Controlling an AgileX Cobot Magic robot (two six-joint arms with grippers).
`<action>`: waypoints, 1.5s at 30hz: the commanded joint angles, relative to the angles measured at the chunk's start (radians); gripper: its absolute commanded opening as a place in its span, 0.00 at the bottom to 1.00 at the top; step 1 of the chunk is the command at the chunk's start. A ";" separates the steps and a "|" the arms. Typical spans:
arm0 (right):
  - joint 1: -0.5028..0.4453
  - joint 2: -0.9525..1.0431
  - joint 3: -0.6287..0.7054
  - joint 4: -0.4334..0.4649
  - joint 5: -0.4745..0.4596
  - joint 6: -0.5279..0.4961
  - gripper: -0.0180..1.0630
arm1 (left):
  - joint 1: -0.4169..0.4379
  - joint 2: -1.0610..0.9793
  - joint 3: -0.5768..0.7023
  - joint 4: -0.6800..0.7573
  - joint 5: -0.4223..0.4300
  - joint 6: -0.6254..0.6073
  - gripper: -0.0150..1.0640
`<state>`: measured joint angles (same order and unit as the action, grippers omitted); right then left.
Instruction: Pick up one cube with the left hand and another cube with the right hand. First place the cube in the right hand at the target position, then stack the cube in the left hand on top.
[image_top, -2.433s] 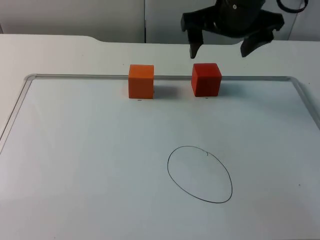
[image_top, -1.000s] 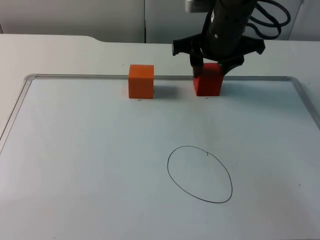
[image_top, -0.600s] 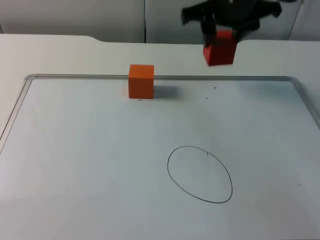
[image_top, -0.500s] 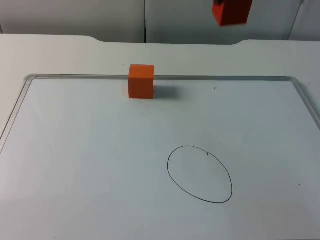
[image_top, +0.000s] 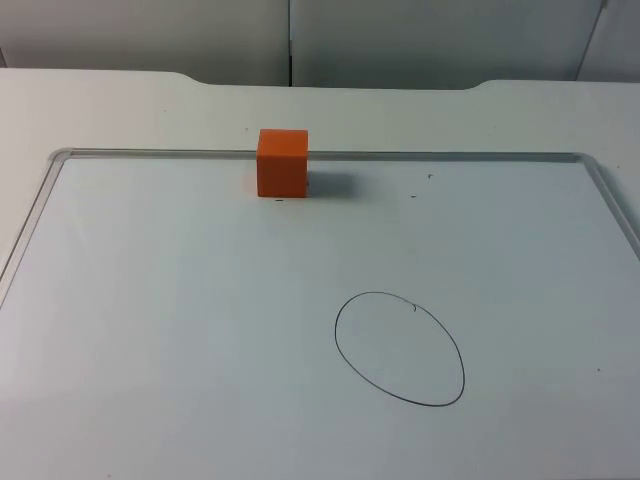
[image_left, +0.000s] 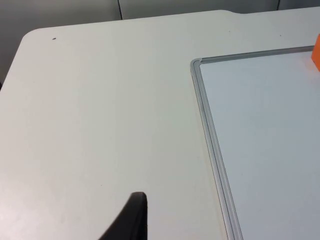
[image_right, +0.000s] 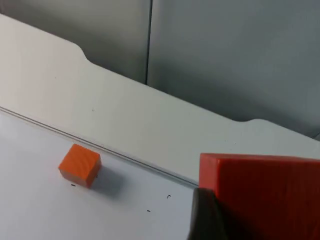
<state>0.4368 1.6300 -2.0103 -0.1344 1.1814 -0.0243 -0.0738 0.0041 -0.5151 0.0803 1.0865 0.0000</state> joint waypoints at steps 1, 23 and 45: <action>0.002 -0.044 -0.006 0.018 0.023 -0.010 0.01 | 0.002 -0.004 0.003 0.002 -0.008 0.000 0.99; 0.002 -0.605 0.496 0.034 -0.045 0.024 0.01 | 0.002 0.326 -0.132 -0.404 -0.349 0.219 0.99; 0.002 -0.675 0.496 0.035 -0.069 0.018 0.01 | -0.222 1.555 -0.872 -0.610 -0.358 0.524 0.99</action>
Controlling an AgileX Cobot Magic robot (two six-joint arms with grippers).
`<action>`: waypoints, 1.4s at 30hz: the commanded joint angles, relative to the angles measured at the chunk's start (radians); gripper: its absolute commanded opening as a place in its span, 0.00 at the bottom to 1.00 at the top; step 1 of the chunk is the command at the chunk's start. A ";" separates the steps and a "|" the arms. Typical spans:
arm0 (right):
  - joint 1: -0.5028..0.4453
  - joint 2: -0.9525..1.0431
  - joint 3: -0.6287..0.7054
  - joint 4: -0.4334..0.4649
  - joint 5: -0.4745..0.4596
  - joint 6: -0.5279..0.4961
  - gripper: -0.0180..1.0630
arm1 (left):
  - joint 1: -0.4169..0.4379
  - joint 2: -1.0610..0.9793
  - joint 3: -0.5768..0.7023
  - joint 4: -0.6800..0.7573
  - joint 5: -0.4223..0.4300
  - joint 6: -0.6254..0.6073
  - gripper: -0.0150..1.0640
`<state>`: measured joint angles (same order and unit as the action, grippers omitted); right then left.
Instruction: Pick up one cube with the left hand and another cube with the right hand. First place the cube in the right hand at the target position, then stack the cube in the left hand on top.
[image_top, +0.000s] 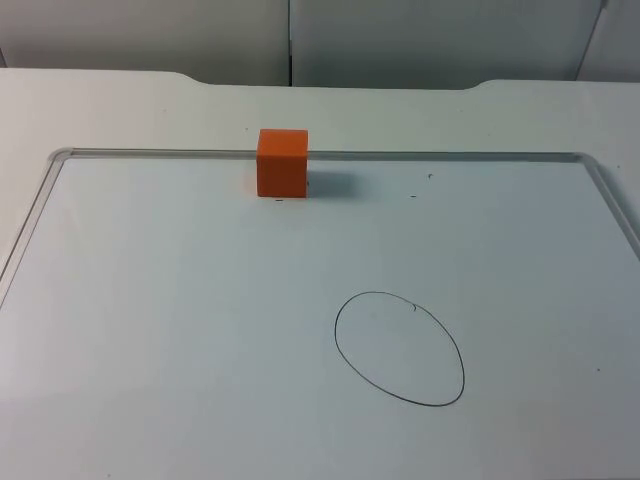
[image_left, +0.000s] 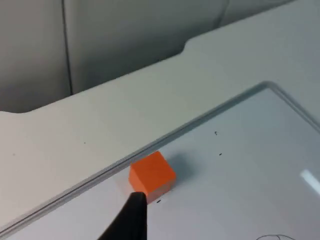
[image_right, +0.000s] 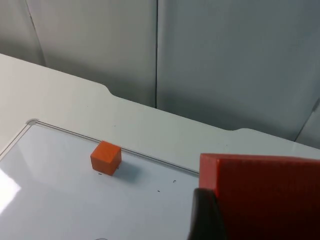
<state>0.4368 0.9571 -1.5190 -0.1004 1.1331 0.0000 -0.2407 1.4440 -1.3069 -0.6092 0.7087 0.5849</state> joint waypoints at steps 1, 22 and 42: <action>0.002 -0.002 0.005 0.001 -0.020 -0.006 0.01 | -0.055 0.115 -0.080 0.080 0.019 -0.061 0.99; 0.002 -0.002 0.005 0.020 -0.060 -0.008 0.01 | -0.215 0.952 -0.958 0.459 0.447 -0.717 0.99; 0.002 -0.002 0.005 0.027 -0.054 -0.046 0.01 | -0.203 1.121 -1.134 0.602 0.512 -0.885 0.99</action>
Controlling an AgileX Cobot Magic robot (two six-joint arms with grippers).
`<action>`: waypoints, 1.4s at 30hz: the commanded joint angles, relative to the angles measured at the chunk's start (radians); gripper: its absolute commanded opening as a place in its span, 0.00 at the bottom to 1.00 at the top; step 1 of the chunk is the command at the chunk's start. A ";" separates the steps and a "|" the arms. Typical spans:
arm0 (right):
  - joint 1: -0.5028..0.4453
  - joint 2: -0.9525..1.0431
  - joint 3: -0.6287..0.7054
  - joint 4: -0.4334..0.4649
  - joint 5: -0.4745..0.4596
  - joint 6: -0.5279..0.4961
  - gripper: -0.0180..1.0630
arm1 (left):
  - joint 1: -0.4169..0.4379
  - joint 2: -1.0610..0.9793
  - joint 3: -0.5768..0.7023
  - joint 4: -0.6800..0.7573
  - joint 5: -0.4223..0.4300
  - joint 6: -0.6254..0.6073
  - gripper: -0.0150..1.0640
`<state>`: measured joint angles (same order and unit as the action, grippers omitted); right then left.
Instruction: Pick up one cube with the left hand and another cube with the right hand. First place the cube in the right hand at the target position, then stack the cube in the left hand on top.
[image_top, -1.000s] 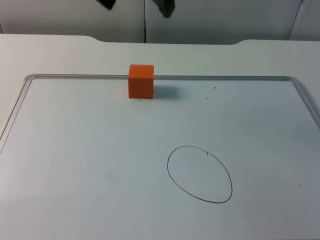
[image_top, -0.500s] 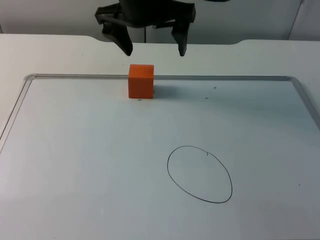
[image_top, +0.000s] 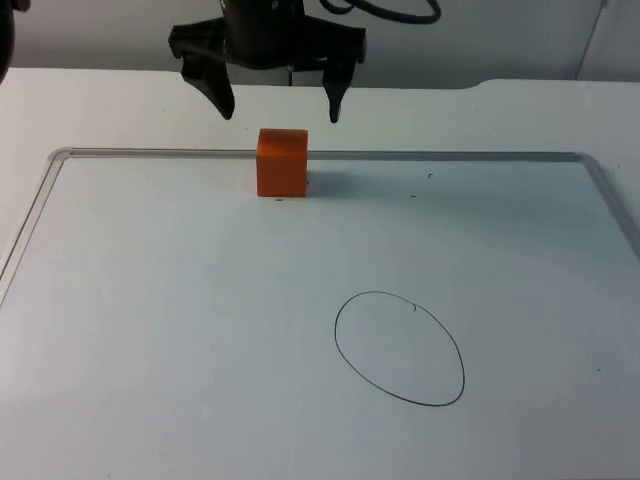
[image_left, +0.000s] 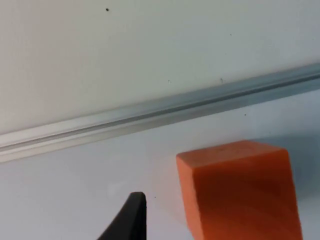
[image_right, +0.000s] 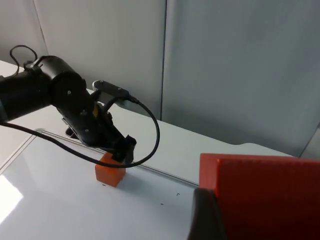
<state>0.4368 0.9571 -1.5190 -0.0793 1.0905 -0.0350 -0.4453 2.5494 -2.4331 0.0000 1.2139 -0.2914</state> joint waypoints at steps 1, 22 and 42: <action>0.002 -0.002 0.005 0.006 -0.011 -0.011 0.01 | 0.002 0.025 -0.008 -0.017 0.007 -0.008 0.99; 0.002 -0.002 0.005 0.008 -0.012 -0.020 0.01 | 0.002 0.069 -0.008 -0.077 -0.030 0.031 0.99; 0.002 -0.002 0.005 0.008 -0.019 -0.026 0.01 | -0.004 0.090 -0.008 -0.067 -0.033 0.027 0.88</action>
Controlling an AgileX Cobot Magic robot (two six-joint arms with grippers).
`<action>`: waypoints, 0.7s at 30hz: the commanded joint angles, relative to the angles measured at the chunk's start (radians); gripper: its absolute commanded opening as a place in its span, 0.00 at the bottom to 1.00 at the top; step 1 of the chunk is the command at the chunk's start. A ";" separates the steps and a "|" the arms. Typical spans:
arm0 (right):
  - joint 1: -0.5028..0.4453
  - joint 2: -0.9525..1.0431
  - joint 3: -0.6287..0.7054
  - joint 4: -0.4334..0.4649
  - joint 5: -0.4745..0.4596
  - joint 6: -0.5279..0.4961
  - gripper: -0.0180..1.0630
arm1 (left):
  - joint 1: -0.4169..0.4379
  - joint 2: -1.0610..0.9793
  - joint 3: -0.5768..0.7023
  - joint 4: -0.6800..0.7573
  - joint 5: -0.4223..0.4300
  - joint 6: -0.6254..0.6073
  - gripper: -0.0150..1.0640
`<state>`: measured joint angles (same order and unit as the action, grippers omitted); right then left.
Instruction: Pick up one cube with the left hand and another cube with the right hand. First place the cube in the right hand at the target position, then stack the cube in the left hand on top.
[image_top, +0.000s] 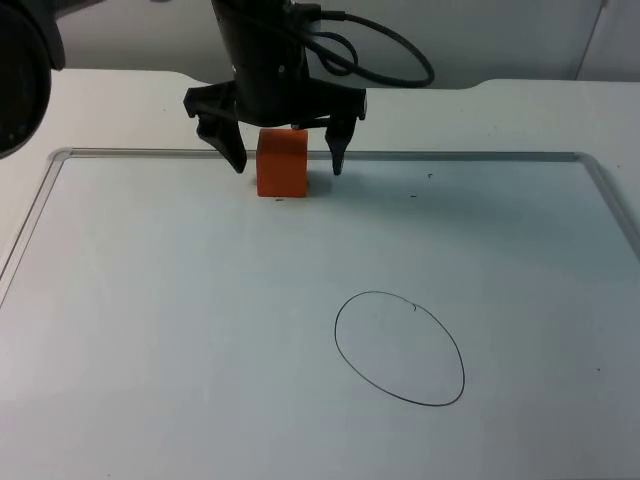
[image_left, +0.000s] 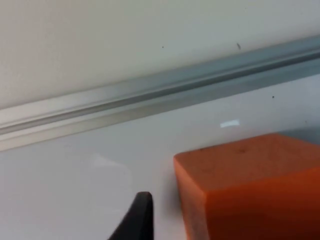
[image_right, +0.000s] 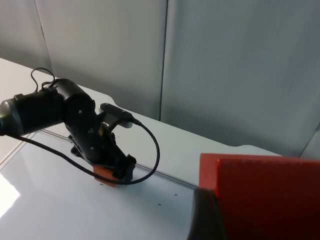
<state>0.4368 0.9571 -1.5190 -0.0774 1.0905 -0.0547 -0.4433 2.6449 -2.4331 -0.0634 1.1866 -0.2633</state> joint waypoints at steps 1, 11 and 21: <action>0.002 -0.002 0.005 0.006 -0.019 -0.006 0.01 | -0.006 -0.006 -0.008 -0.004 -0.006 -0.001 0.82; 0.002 -0.002 0.005 0.004 -0.020 -0.009 0.01 | -0.006 -0.011 -0.008 -0.002 0.025 -0.042 0.19; 0.002 -0.002 0.005 0.001 -0.038 -0.009 0.01 | -0.006 -0.219 -0.008 -0.006 0.034 0.081 0.19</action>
<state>0.4368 0.9571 -1.5190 -0.0774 1.0768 -0.0567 -0.4433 2.5034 -2.4331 -0.0606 1.2229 -0.2070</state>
